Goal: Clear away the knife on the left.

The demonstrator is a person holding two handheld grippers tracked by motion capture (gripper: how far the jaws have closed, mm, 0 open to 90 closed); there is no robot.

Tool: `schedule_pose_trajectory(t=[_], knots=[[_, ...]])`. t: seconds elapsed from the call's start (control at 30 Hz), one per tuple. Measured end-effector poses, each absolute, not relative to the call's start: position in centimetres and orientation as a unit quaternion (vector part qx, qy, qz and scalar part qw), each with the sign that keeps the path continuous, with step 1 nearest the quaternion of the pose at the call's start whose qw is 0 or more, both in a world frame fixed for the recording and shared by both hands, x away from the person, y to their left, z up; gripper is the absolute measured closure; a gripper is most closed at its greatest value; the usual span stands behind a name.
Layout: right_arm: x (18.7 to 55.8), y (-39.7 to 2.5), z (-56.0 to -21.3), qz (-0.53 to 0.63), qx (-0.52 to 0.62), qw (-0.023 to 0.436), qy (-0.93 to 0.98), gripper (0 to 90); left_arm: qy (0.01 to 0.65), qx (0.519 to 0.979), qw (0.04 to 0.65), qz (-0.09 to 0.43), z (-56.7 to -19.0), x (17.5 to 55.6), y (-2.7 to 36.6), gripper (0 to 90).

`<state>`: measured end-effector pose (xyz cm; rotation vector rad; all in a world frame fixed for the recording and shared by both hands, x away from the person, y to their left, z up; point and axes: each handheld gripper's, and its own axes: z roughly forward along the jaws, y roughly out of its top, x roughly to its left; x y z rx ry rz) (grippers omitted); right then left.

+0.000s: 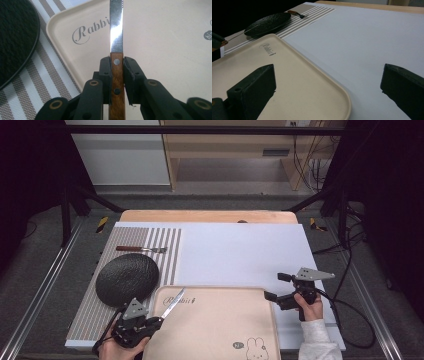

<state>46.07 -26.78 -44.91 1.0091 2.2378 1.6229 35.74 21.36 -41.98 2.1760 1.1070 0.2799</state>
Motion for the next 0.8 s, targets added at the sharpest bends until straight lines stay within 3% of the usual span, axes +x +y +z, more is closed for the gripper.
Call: schedule_pose_trajectory(t=[0.8], knots=[[46.0,-26.8,-44.9,0.55,0.341,0.1,0.756,0.4,0.436,0.852,0.277,0.088,-45.1,35.5,18.8,77.2]])
